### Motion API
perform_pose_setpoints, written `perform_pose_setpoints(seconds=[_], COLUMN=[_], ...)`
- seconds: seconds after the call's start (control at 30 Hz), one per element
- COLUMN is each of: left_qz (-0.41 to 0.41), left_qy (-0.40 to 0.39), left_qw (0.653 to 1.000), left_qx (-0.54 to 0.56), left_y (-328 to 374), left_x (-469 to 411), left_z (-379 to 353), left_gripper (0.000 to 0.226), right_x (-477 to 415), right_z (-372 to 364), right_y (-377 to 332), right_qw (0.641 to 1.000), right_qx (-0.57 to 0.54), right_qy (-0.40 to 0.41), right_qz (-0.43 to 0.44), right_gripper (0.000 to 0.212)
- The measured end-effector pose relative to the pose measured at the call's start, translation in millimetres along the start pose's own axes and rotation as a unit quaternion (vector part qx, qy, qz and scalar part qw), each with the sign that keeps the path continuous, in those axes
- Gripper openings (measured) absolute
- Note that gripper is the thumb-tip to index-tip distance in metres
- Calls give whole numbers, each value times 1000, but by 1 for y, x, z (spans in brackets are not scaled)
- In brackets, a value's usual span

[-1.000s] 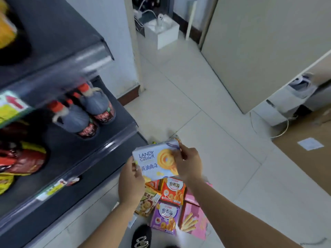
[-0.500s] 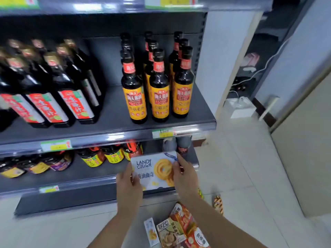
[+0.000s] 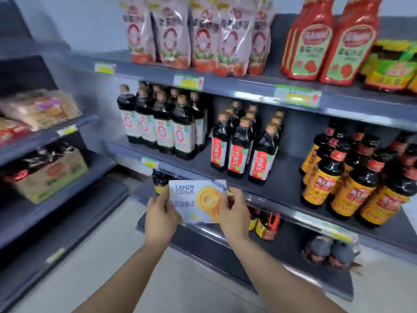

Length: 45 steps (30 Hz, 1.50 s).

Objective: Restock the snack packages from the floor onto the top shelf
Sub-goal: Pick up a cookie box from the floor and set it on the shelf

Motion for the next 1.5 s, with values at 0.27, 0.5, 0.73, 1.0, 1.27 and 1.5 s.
perform_pose_setpoints(seconds=[0.27,0.5,0.73,1.0,1.27,1.5], left_qz=[11,16,56,94,129,133], left_qy=[128,216,300,396,472,519], left_qw=[991,976,952,913,872,844], left_qx=[26,-12,-21,-29,-34,-35], left_y=[-32,-68,-88,-106,-131,-170], left_x=[-57,-100,-132,-171,-176,-169], left_z=[169,295,383,467,558,649], left_gripper=[52,49,49,47,43,44], right_x=[20,46,52,56,98,162], right_z=[-152,-268,-364,-463,-551,-624], right_y=[-113,-199,-269,-343,-406,-457], right_qw=[993,974,952,904,863,837], right_qx=[-32,-81,-92,-130,-156,-182], right_qy=[-91,-163,-233,-337,-402,-437], right_qz=[75,133,176,228,264,273], right_gripper=[8,7,4,9,17,16])
Point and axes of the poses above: each hand's wrist, its own x-axis away from the middle knuckle, its own z-axis out of the back of the hand, y = z × x, the point moved 3 cm from there along -x, towards the middle knuckle, and after that the axes turned 6 degrees about -x, right-handed, at the moved point
